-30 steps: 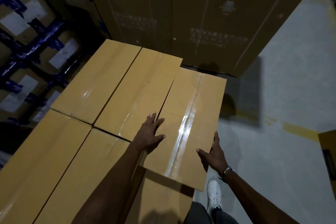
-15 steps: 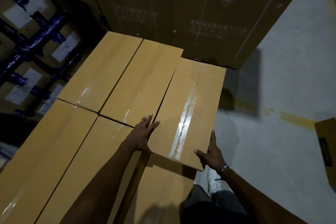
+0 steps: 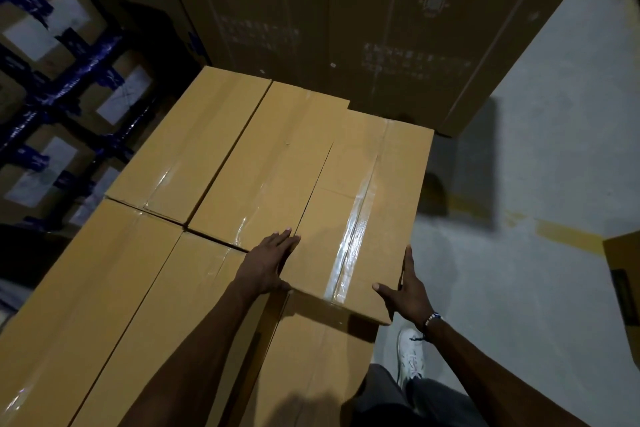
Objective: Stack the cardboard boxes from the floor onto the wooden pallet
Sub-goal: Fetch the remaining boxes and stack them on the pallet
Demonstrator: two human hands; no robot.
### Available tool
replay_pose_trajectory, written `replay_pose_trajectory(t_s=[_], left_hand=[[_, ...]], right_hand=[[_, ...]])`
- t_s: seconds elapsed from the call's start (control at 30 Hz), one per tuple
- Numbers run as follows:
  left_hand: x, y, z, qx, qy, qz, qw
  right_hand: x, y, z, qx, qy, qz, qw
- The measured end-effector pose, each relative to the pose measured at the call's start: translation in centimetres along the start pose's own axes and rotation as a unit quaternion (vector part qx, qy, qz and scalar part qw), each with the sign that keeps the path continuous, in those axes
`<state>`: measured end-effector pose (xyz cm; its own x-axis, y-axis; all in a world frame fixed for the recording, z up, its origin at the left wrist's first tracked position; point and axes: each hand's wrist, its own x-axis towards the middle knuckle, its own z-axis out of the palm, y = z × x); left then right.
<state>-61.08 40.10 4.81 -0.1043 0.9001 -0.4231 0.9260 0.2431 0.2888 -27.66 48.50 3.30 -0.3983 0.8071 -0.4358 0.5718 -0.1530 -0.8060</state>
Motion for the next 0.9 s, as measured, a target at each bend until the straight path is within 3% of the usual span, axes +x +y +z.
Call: replay_pose_trajectory(t_s=[0.9], left_hand=[[2.0, 1.8, -1.9, 0.063, 0.026, -0.048, 0.997]], right_hand=[[4.1, -0.7, -2.0, -0.039, 0.006, 0.011, 0.999]])
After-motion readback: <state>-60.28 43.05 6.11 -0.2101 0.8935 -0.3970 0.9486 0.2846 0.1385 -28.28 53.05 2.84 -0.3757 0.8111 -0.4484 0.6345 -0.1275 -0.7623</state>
